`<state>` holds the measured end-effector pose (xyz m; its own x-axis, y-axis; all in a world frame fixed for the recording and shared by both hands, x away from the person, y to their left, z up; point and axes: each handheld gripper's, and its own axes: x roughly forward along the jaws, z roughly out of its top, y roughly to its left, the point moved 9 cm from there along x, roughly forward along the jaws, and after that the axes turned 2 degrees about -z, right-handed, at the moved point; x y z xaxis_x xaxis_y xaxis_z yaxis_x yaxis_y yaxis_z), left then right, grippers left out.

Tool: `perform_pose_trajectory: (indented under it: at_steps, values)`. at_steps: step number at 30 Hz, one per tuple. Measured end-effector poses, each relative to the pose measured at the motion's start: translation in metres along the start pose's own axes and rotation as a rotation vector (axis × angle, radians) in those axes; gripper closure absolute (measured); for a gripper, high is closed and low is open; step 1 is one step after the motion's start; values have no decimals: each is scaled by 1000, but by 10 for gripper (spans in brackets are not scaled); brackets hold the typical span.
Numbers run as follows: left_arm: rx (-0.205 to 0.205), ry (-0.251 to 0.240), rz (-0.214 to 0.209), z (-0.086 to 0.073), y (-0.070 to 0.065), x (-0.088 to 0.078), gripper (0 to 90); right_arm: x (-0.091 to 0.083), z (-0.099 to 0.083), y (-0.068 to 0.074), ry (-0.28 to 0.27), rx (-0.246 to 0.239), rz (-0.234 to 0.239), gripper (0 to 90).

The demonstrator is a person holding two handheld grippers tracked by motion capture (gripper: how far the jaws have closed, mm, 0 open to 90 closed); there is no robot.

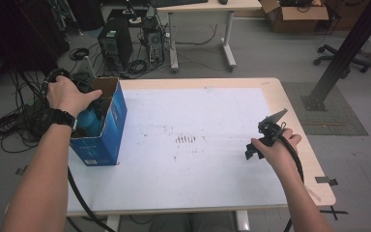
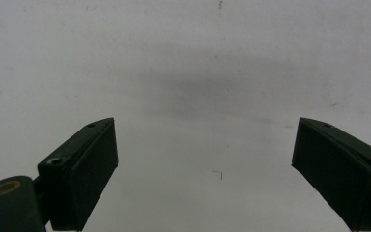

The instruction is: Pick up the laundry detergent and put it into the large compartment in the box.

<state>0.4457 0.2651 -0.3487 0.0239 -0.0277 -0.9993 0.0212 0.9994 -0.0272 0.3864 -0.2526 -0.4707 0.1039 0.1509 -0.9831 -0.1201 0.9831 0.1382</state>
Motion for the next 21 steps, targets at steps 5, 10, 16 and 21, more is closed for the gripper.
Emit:
perform_pose_trajectory:
  at_steps: [5, 10, 16, 21]
  values:
    - [5, 6, 7, 1, 1, 6, 375, 2, 0, 0, 5, 3, 1, 91]
    - [3, 8, -1, 0, 2, 10, 375, 4, 0, 0, 7, 5, 2, 91]
    - [5, 19, 6, -1, 3, 14, 375, 5, 0, 3, 11, 3, 4, 91]
    - [4, 16, -2, -1, 3, 18, 375, 5, 0, 3, 11, -2, 2, 91]
